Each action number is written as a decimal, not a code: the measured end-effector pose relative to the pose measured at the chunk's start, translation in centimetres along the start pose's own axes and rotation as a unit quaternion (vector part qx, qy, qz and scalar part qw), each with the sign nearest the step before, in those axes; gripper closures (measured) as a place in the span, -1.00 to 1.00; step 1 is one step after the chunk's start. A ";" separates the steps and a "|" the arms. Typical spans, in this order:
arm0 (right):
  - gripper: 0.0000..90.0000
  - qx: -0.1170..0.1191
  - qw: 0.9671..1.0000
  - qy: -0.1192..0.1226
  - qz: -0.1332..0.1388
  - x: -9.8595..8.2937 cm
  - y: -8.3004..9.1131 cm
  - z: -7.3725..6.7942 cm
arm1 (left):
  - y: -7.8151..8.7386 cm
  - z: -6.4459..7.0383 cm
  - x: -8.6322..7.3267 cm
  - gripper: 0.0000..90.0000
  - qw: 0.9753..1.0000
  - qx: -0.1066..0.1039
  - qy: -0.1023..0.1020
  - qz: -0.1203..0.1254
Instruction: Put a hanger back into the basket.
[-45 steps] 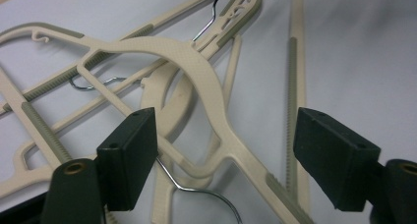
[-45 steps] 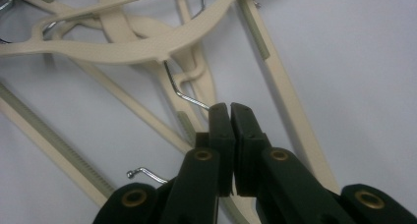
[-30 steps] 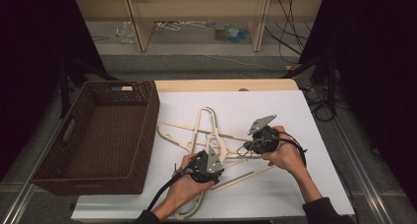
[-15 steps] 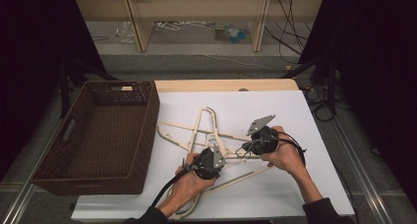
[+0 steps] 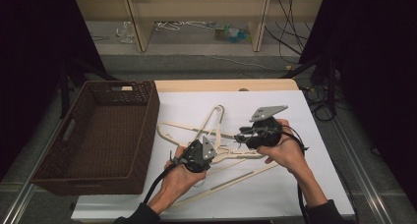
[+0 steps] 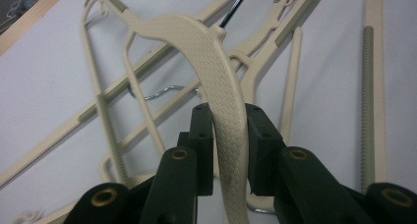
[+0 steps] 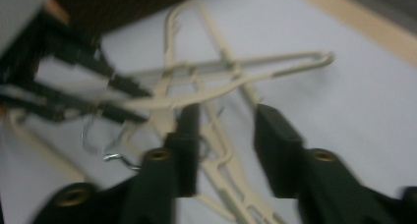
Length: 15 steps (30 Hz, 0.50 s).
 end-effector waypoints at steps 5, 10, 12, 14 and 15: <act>0.02 0.003 0.999 -0.020 0.048 0.7 3.6 0.4 | 1.5 -1.8 0.0 0.79 1.000 0.011 0.017 0.008; -0.02 -0.005 0.998 -0.021 0.055 0.2 4.5 0.9 | 3.2 -3.9 0.1 0.89 0.999 0.028 0.027 0.021; -0.02 -0.004 0.999 -0.018 0.049 0.0 4.2 1.0 | 3.5 -4.6 0.0 0.91 0.998 0.021 0.044 0.027; -0.02 -0.005 0.999 -0.014 0.044 -0.3 3.8 1.2 | 3.8 -5.1 0.0 0.91 0.998 0.018 0.056 0.038; -0.01 0.000 0.999 -0.017 0.045 -0.3 3.6 1.1 | 4.0 -5.5 0.0 0.91 0.998 0.026 0.052 0.038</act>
Point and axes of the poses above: each handheld gripper's, and its own axes: y roughly backward along the jaws, x roughly out of its top, z roughly to its right, the point moved 4 cm from there along -y, roughly forward along the jaws, and after that the axes turned 9 degrees about -z, right-handed, at the moved point
